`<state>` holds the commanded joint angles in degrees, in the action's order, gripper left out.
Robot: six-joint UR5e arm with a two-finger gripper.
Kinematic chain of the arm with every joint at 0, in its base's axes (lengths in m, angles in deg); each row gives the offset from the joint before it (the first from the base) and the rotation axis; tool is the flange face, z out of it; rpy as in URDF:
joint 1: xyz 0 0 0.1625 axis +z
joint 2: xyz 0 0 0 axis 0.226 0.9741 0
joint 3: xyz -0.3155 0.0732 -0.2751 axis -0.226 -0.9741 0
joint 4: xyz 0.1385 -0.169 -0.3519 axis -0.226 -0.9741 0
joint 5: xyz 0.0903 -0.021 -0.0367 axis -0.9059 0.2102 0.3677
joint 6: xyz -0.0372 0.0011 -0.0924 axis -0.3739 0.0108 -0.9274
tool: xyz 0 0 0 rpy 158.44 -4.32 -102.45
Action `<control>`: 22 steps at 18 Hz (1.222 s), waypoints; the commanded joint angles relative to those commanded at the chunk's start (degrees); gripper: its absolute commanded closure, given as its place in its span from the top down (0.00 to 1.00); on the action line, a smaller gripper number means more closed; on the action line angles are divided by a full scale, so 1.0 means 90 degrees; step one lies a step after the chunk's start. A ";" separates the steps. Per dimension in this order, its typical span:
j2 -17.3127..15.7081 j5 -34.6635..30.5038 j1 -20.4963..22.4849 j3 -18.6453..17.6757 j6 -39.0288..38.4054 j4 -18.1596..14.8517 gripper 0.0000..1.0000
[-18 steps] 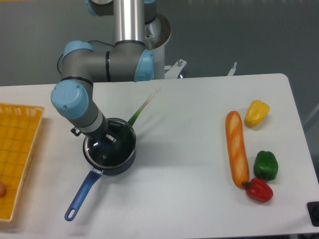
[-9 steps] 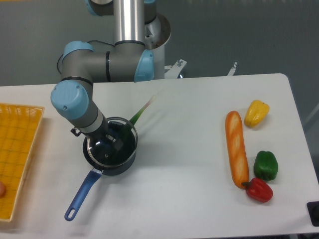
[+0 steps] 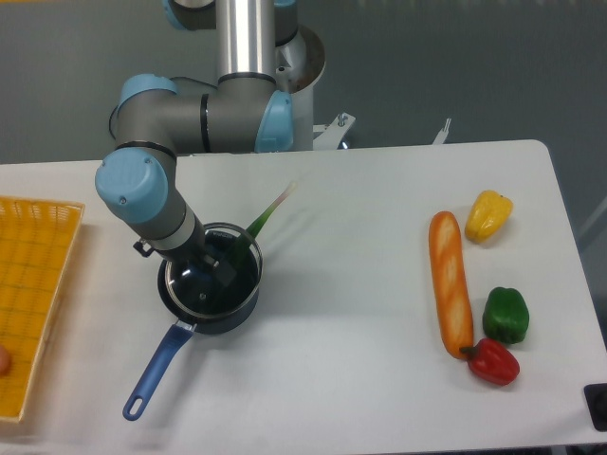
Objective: Close the pot lid
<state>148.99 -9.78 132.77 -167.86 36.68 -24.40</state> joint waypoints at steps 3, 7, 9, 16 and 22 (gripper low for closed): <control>-0.0225 0.0010 0.0117 0.0010 0.0029 -0.0010 1.00; -0.0537 0.0010 0.0381 0.0000 0.0029 -0.0058 1.00; -0.0645 0.0010 0.0605 -0.0010 0.0126 -0.0078 1.00; -0.0879 0.0029 0.1707 -0.0019 0.1756 -0.0234 1.00; -0.1007 0.0166 0.3006 0.0010 0.3581 -0.0361 1.00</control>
<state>139.93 -8.28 159.82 -167.78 68.91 -27.65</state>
